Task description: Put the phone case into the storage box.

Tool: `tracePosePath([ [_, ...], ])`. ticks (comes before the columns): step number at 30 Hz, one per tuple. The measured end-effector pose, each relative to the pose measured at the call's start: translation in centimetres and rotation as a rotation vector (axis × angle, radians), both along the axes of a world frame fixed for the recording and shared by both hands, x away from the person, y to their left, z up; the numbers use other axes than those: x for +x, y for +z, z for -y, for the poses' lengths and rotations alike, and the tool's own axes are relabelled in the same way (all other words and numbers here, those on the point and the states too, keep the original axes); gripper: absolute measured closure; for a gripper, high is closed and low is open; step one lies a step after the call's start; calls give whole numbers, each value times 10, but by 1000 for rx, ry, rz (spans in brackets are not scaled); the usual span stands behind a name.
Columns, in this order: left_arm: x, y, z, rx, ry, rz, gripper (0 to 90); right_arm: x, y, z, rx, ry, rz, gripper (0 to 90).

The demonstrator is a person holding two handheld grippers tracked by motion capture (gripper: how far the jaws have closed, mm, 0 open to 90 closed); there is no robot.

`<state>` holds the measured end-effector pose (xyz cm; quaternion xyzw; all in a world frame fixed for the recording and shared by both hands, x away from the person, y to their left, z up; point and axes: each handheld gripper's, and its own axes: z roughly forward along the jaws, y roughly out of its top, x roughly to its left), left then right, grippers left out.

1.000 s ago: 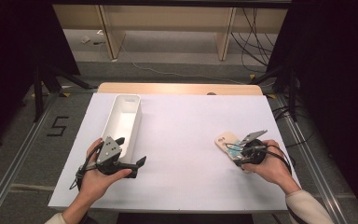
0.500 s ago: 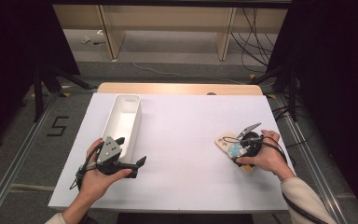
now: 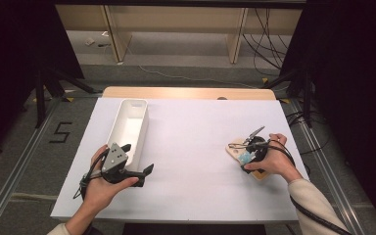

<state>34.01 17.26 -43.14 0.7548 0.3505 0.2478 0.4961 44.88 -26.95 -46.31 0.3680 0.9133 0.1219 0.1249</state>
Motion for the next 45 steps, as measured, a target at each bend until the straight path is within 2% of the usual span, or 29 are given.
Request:
tracePosePath([
  [16, 0, 0, 0, 0, -2, 0, 0, 9, -1, -3, -40, 22, -46, 11],
  [28, 0, 0, 0, 2, -3, 1, 0, 13, -2, -2, -27, 1, -88, 9],
  [45, 0, 0, 0, 2, -4, 1, 0, 16, -2, 0, -12, -20, -119, 16],
])
